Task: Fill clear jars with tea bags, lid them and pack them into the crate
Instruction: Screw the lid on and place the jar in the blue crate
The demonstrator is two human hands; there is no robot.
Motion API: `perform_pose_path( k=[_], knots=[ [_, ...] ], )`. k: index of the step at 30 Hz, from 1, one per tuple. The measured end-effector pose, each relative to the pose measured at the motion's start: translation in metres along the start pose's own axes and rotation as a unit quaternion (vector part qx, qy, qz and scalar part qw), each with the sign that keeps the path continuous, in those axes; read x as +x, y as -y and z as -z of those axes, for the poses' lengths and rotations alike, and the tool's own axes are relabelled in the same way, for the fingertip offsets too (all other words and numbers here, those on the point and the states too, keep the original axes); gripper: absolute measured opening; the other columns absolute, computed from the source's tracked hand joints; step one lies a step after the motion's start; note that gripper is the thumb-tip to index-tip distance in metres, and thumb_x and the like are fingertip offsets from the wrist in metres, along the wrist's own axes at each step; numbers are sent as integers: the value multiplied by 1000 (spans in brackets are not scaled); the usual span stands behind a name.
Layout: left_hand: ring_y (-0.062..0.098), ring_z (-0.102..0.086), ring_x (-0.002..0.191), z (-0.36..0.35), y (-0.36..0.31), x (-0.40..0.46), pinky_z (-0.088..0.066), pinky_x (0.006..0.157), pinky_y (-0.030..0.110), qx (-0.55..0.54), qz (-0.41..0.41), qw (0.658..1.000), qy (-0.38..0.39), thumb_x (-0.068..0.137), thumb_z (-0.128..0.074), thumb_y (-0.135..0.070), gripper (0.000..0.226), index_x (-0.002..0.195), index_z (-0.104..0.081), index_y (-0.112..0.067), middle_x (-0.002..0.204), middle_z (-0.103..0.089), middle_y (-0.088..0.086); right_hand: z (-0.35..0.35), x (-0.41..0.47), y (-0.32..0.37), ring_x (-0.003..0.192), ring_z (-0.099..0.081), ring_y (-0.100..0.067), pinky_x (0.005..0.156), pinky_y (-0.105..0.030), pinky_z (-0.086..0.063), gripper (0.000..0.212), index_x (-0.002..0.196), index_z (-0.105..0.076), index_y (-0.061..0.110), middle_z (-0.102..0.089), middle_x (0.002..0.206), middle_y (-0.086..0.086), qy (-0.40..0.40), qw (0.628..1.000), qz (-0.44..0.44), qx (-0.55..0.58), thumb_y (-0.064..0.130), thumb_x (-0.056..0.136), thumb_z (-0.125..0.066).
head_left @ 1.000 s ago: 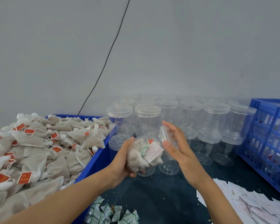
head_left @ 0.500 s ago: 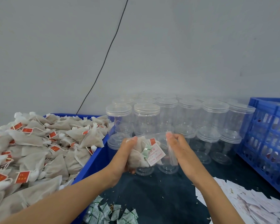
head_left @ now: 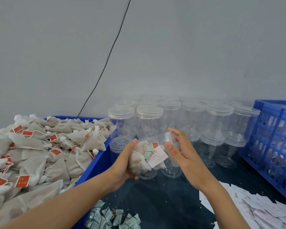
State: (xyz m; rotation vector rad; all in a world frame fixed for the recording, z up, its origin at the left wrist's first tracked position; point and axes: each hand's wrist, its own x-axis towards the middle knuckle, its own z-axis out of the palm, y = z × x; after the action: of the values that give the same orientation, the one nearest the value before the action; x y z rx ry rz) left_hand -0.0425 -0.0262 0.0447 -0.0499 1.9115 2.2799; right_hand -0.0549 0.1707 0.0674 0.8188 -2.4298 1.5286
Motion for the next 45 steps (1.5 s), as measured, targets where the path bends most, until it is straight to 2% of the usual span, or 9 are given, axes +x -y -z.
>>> perform_pose_path(
  k=[8,15,18,21,24,27,35,41,45],
  knots=[
    [31,-69,99,-5,0,3,-59,79,41,-106,52,992,49,78,-51,-61,67,121,-58,-12,115,-69,18,-7,-2,-2,110,-41,1,91,-22,-31,68,142,-22,42,-30,128,28,-69,992,-5,-102,75,82,-15],
    [32,-62,90,-19,7,-3,-55,75,38,-86,-7,995,53,76,-43,-65,69,116,-63,-12,110,-70,20,11,-4,15,99,-44,-1,80,-18,-33,43,121,-29,54,-34,115,29,-60,995,-26,-72,74,84,-21],
    [29,-65,83,-30,-8,-4,-59,66,35,-105,-34,991,76,80,-42,-61,68,118,-62,-8,110,-69,24,27,-5,29,111,-46,-2,84,-13,-34,56,131,-32,45,-38,130,18,-70,997,-30,-15,73,82,-33],
    [29,-69,100,-51,-30,-2,-59,76,35,-126,-73,982,121,86,-40,-58,65,126,-59,-10,123,-65,19,52,-5,45,123,-50,-18,97,-30,-44,89,143,-22,35,-42,139,-1,-124,979,-92,134,70,68,-55],
    [32,-60,119,-90,-50,-1,-52,95,46,-175,-105,964,170,89,-35,-61,69,133,-54,-11,132,-59,19,79,-7,58,112,-60,-22,93,-45,-53,110,145,-18,30,-58,125,-6,-155,941,-124,273,56,54,-74],
    [34,-59,120,-136,-60,-1,-50,96,47,-203,-107,954,193,87,-34,-62,70,132,-50,-10,130,-60,20,103,-10,69,107,-62,-19,97,-46,-49,100,138,-29,25,-62,113,1,-165,935,-150,277,47,56,-81],
    [25,-66,105,-235,-66,10,-55,82,34,1,-123,974,188,93,-36,-58,58,129,-55,-17,123,-65,11,206,-33,76,98,-64,-20,69,-29,-48,76,130,-39,20,-61,115,-5,-236,926,-176,235,26,69,-84],
    [13,-60,99,-311,-110,43,-49,81,22,123,-271,946,130,98,-54,-16,34,131,-48,-22,129,-57,10,297,-31,72,92,-66,-25,49,-21,-49,76,132,-41,6,-61,119,-17,-278,930,-162,179,10,69,-84],
    [28,-60,109,-356,-137,74,-51,90,39,254,-344,891,154,91,-42,12,72,146,-29,-33,127,-55,10,351,-16,52,106,-64,-33,84,-43,-57,83,134,-42,3,-57,126,-20,-312,925,-152,153,5,63,-86]
  ],
)
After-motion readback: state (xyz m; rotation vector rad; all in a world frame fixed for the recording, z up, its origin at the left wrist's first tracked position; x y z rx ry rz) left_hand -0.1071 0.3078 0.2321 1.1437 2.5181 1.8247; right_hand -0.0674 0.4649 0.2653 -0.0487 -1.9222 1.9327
